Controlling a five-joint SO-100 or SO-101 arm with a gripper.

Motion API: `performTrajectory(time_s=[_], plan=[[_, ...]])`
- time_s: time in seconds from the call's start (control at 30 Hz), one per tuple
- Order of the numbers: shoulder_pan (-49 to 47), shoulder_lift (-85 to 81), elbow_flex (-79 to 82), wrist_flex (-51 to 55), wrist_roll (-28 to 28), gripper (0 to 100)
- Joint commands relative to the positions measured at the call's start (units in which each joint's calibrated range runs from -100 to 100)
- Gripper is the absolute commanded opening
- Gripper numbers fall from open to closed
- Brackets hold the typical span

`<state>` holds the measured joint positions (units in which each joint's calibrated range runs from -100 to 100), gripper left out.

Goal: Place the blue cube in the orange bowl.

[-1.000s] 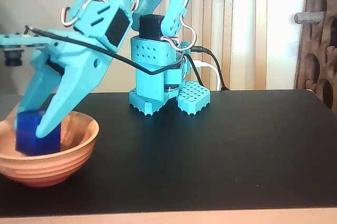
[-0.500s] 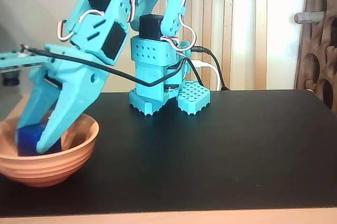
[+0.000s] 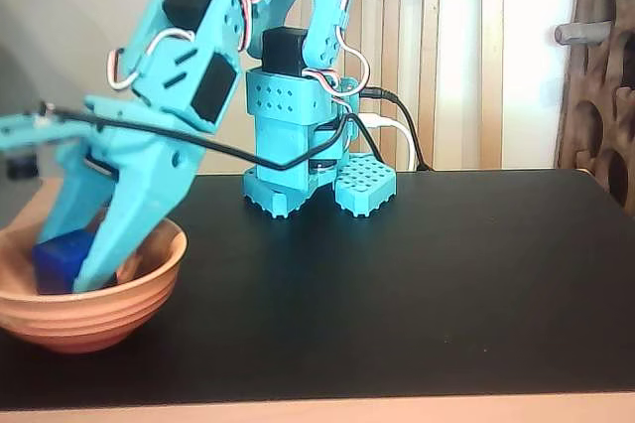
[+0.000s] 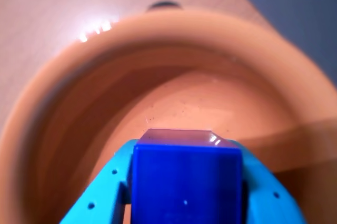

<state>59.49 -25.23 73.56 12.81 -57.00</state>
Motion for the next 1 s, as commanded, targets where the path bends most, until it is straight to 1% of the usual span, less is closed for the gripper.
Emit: performTrajectory(time_s=[0.0, 0.03, 0.1, 0.5, 0.87, 0.97], plan=[[0.3, -1.1, -2.7, -0.6, -0.1, 19], [0.3, -2.2, -2.7, -0.6, -0.1, 22], [0.3, -2.8, -2.7, -0.5, -0.1, 24], [0.3, -10.9, -2.7, 0.1, -0.1, 25], [0.2, -21.6, -2.3, 0.3, 0.0, 24], [-1.2, -23.6, -2.5, 3.0, 0.0, 24]])
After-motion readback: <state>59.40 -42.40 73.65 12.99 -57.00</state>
